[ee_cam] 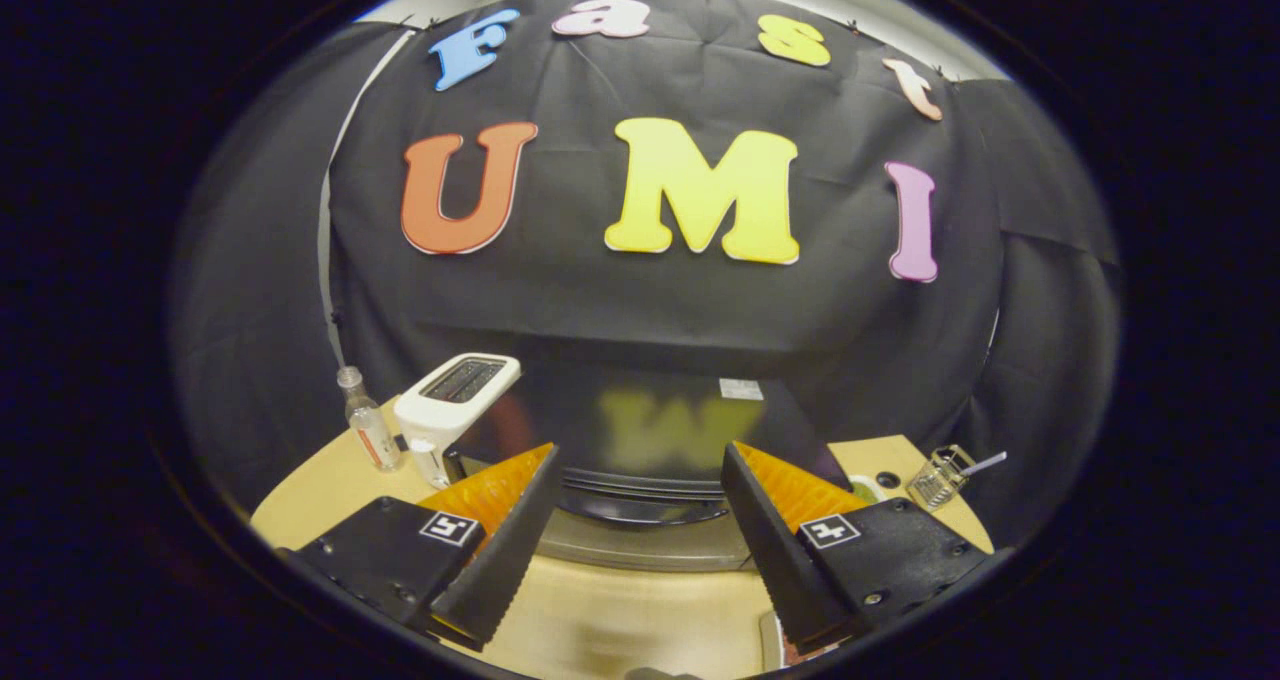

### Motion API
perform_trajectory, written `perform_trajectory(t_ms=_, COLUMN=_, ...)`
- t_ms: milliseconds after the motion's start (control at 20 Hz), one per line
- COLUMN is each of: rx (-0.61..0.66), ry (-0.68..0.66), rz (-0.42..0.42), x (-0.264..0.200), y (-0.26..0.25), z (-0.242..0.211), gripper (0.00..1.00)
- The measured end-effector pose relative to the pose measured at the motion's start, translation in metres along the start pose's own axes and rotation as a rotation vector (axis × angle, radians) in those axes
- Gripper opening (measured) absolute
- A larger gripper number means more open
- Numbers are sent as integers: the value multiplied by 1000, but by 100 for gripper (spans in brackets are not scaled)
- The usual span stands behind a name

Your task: Open the toaster oven, put the food inside, and close the toaster oven door.

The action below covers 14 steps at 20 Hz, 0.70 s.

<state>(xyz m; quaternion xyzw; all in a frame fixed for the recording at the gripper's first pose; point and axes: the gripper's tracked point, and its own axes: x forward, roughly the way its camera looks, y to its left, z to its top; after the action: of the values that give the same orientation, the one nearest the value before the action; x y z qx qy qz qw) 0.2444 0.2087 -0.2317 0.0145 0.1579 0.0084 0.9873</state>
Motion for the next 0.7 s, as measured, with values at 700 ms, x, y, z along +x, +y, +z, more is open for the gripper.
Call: perform_trajectory(t_ms=700, rx=50, ry=90, rz=-32, x=10, y=3, z=-35, gripper=100)
